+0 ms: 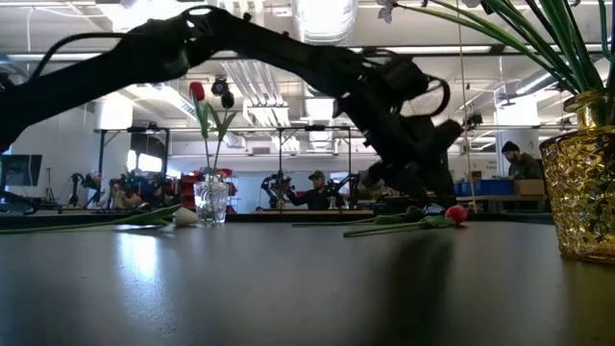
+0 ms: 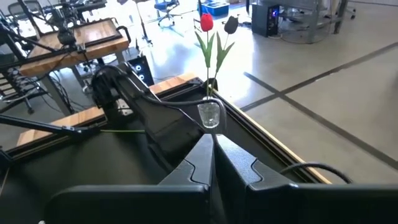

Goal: Sort flowers into vase by color
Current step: Put the red flower into the transparent vase

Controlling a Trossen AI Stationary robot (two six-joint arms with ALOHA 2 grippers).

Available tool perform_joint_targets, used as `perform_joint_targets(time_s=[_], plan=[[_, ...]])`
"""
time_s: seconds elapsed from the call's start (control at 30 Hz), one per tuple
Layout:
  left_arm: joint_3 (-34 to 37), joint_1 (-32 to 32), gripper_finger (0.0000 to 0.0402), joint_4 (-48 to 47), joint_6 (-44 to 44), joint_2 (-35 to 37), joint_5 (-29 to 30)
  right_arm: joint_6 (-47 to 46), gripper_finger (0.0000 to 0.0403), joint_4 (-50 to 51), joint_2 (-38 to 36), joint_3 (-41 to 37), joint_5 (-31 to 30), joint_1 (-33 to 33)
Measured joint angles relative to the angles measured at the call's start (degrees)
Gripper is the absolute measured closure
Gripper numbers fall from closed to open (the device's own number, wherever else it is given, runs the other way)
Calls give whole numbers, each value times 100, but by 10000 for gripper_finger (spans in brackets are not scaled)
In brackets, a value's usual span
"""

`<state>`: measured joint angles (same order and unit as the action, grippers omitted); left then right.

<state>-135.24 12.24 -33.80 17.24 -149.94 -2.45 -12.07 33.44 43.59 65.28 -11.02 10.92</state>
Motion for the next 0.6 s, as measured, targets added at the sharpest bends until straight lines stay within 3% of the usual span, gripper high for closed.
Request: perform_joint_targets(time_s=[0.13,0.43,0.6], plan=[[571,107,255,146,406,93,-110,8,394,24,-30,0,3,0],[522,155,259,238,129,108,-107,118,394,58,-57,-2,8,-2],[525,152,292,225,-7,106,-205,118,394,58,-57,-2,46,0]])
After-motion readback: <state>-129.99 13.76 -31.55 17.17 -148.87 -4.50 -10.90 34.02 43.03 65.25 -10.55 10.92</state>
